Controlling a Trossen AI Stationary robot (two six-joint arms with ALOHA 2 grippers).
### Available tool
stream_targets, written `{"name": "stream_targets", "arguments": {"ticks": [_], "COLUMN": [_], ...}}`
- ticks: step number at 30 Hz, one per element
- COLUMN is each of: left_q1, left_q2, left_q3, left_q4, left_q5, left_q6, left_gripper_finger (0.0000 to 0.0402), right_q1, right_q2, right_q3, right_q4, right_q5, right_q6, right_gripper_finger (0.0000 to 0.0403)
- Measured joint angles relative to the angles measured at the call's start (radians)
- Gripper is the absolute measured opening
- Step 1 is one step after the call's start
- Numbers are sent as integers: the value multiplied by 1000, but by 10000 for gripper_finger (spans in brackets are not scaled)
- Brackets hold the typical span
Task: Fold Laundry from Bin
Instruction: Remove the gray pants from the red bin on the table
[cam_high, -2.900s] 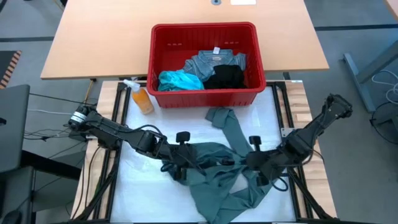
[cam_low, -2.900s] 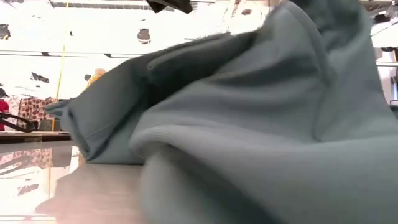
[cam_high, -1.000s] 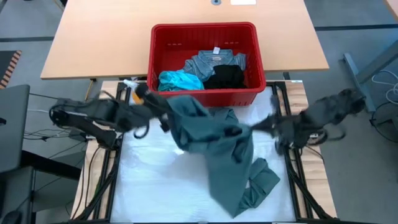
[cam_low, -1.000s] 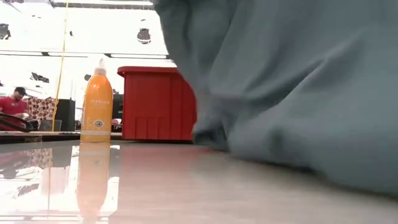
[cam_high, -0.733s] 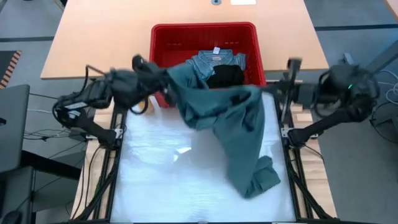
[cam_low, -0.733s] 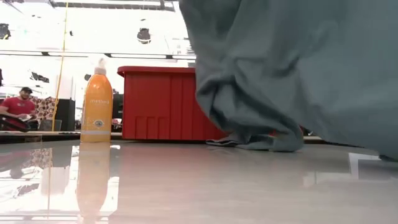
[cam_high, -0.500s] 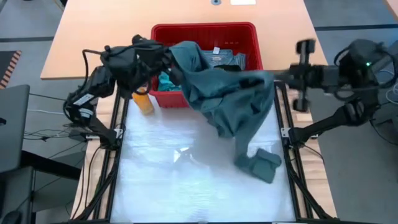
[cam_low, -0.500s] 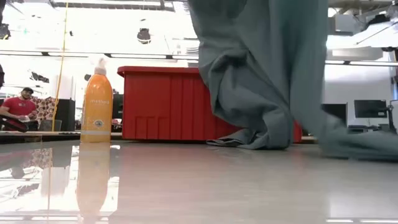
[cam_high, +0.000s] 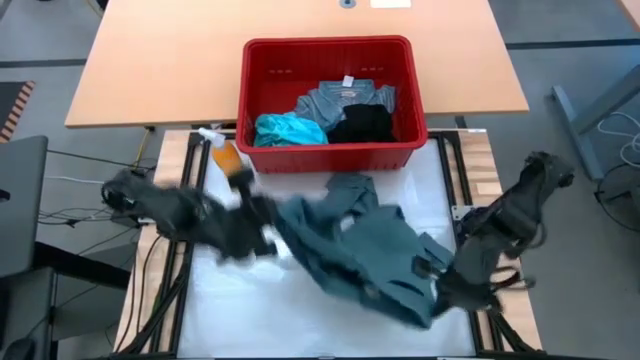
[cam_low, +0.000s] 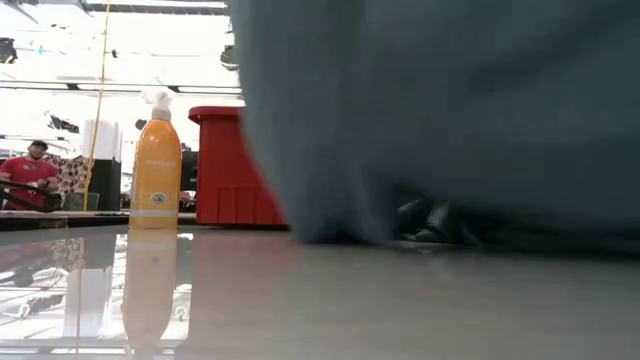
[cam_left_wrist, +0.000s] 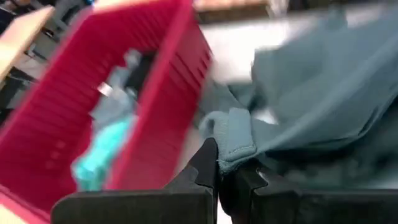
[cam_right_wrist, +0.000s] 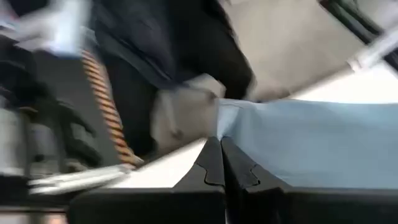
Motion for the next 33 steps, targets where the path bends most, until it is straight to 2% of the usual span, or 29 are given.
{"name": "stream_targets", "arguments": {"ticks": [3,7,10,13,18,21,23,25,28,31,33], "left_q1": [-51,-93,-121,-159,-269,-306,-305,-271,-176,-68,10], "left_q2": [-3,-3,-3,-6,-5,-5,-5,-11,-17,-25,-41], "left_q3": [-236,-475,-565,-633,-722,-755,-761,-761,-760,-760,-760], "left_q4": [130,266,275,317,550,530,436,345,269,289,342], "left_q5": [-28,44,69,64,54,39,-22,-83,-105,-189,-266], "left_q6": [-164,-373,-505,-574,-508,-537,-603,-653,-637,-489,-327], "left_gripper_finger": [0,0,0,0,0,0,0,0,0,0,0], "right_q1": [2,-28,-59,-83,-48,-46,-76,-128,-212,-277,-319], "right_q2": [18,47,62,101,169,159,130,100,44,-15,-49], "right_q3": [-151,-257,-269,-270,-271,-272,-267,-249,-223,-222,-222], "right_q4": [211,396,410,382,367,320,326,325,326,315,306], "right_q5": [86,68,100,152,108,100,166,212,254,340,405], "right_q6": [44,79,132,179,205,247,204,180,191,111,17], "right_gripper_finger": [11,11,11,11,11,11,11,11,11,11,11]}}
